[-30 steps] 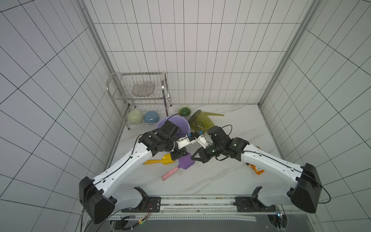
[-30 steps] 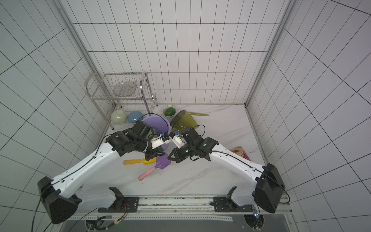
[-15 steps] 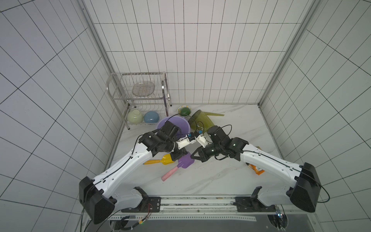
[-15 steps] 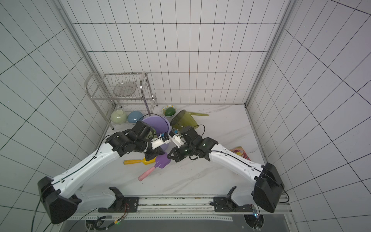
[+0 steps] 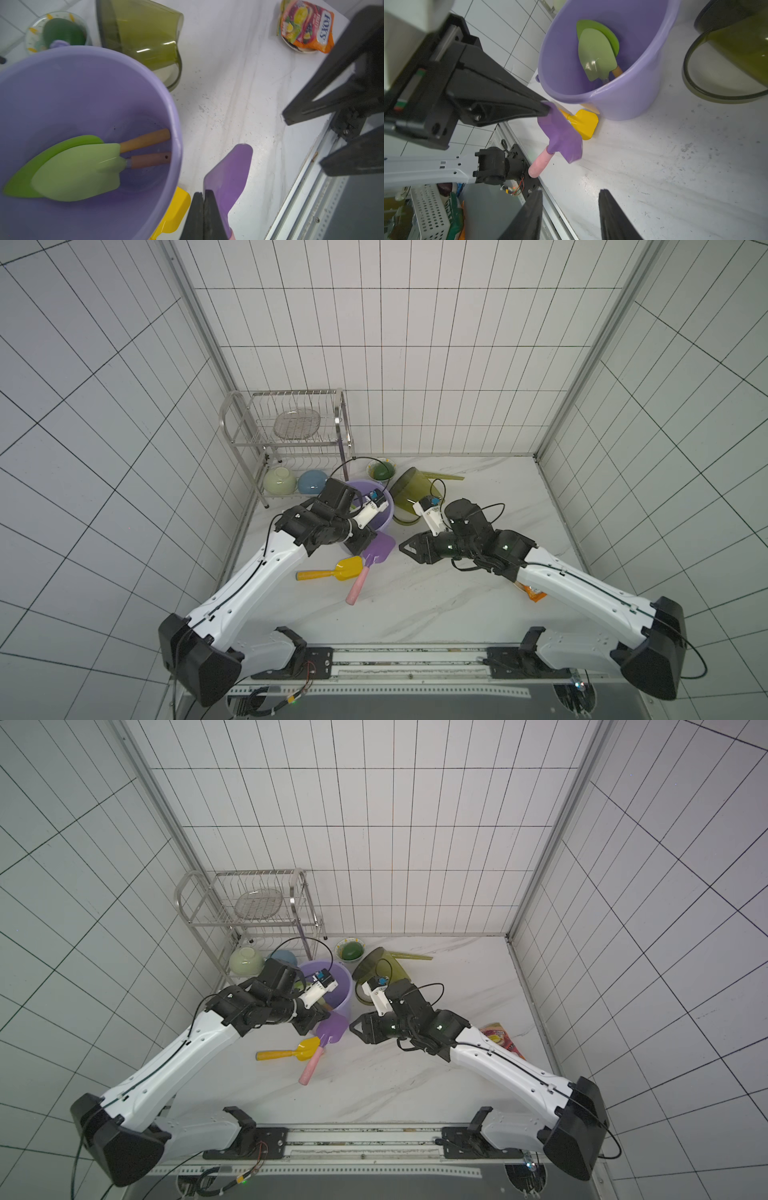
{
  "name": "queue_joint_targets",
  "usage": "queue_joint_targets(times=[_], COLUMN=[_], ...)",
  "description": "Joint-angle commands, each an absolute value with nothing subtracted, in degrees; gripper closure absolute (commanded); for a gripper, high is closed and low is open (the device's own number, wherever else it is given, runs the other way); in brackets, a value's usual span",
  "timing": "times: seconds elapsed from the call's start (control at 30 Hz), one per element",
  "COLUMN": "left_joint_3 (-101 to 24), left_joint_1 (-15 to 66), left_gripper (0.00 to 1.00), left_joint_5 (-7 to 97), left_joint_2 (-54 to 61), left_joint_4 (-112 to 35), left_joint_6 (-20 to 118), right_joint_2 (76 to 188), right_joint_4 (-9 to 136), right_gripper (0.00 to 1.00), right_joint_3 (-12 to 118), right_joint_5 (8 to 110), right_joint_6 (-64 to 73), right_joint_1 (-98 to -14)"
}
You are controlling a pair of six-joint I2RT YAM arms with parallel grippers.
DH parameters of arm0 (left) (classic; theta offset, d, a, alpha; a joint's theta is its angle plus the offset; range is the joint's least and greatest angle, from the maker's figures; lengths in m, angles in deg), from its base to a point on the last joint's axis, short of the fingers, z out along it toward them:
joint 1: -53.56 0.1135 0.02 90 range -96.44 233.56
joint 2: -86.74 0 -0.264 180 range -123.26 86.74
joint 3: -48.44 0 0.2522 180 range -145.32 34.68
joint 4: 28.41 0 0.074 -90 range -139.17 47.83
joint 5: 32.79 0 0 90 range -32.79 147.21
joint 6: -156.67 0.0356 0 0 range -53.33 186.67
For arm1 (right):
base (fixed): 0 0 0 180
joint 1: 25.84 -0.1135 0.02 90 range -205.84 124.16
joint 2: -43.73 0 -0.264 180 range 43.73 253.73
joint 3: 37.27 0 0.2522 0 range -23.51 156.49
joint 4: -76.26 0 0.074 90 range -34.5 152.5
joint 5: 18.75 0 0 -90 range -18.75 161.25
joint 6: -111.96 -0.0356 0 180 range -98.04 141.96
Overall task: Organize the gardening tools
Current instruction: Pick up the gardening tool from the center of the board.
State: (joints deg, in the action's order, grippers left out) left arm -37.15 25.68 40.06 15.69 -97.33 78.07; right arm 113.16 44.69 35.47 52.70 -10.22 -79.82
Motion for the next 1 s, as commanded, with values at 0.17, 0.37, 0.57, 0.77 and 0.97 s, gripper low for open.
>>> queue_joint_targets(times=[0.17, 0.37, 0.57, 0.77, 0.97], left_joint_3=[-40.5, -39.5, -38.0, -37.3, -37.2], left_joint_1=[38.2, 44.4, 46.8, 47.6, 47.8], left_gripper=[1.0, 1.0, 1.0, 1.0, 1.0], left_joint_5=[32.5, 26.6, 22.5, 20.8, 20.3], left_joint_2=[16.2, 18.1, 18.6, 18.7, 18.7], left_joint_4=[-89.7, -85.8, -84.1, -83.2, -82.9], left_joint_6=[62.7, 52.7, 47.9, 47.1, 46.9], right_joint_2=[114.3, 119.0, 125.4, 128.6, 130.2], right_joint_4=[52.5, 54.9, 55.8, 56.3, 56.6], right_gripper=[0.46, 0.38, 0.34, 0.35, 0.43], right_joint_3=[33.0, 35.6, 40.7, 43.1, 44.7], right_joint_5=[63.4, 68.0, 66.8, 66.1, 66.0], right_joint_6=[-18.8, -19.5, -16.5, -15.4, -14.3], right_joint_1=[-83.0, -87.9, -91.6, -92.6, -93.0])
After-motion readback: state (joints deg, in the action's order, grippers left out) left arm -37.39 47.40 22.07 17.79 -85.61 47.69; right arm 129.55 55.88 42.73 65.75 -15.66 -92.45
